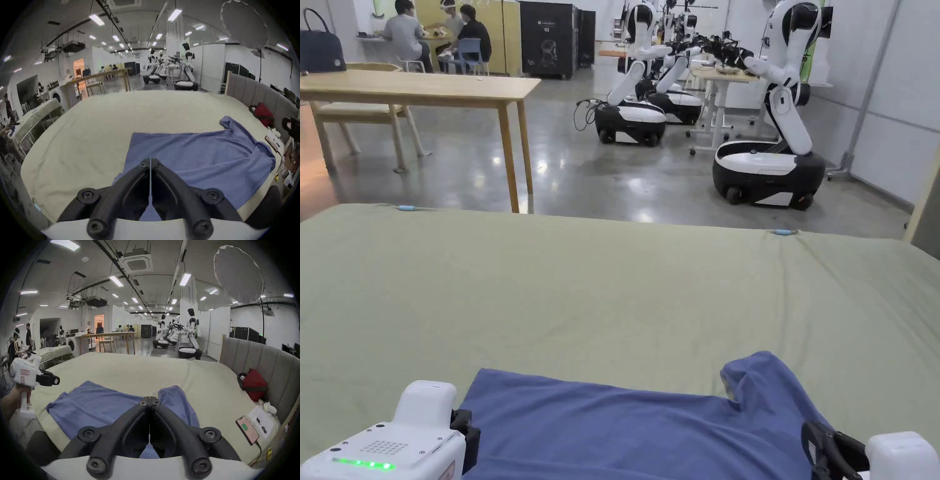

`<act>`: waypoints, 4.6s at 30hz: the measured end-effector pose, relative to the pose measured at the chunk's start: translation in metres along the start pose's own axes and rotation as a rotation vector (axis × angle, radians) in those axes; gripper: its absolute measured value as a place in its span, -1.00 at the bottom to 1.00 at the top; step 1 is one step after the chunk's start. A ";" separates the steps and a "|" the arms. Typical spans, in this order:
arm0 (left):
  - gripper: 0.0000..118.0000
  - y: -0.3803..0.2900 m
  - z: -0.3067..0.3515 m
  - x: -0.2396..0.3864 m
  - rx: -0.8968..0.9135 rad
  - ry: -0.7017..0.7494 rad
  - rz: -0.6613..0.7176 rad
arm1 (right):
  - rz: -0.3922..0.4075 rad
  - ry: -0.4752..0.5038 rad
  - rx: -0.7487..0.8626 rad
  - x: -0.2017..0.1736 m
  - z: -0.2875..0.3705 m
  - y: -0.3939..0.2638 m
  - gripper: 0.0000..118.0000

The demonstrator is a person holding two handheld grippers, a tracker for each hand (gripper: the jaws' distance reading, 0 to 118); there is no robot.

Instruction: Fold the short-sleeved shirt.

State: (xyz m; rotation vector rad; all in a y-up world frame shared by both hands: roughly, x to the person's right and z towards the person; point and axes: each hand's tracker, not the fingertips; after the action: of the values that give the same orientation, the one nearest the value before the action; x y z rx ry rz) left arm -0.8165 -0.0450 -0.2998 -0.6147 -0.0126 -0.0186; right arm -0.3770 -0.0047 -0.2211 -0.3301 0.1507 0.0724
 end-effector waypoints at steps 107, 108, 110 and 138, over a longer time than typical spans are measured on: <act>-0.78 -0.166 -0.030 -0.079 -0.233 -0.584 1.138 | -0.046 -0.008 0.112 -0.024 0.072 0.003 -0.94; -0.92 -0.171 -0.032 -0.080 -0.213 -0.578 1.145 | -0.047 -0.009 0.107 -0.023 0.072 0.002 -0.94; -0.94 -0.169 -0.022 -0.080 -0.145 -0.617 1.178 | -0.041 -0.016 0.094 -0.023 0.072 0.000 -0.94; 0.20 -0.102 0.016 0.171 -0.142 -0.202 -0.516 | -0.087 -0.047 0.010 0.014 0.088 -0.021 -0.94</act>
State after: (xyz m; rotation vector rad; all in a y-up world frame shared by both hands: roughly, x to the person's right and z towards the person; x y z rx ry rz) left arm -0.6475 -0.1219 -0.2248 -0.7396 -0.3681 -0.4603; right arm -0.3496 0.0054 -0.1346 -0.3245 0.0903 -0.0069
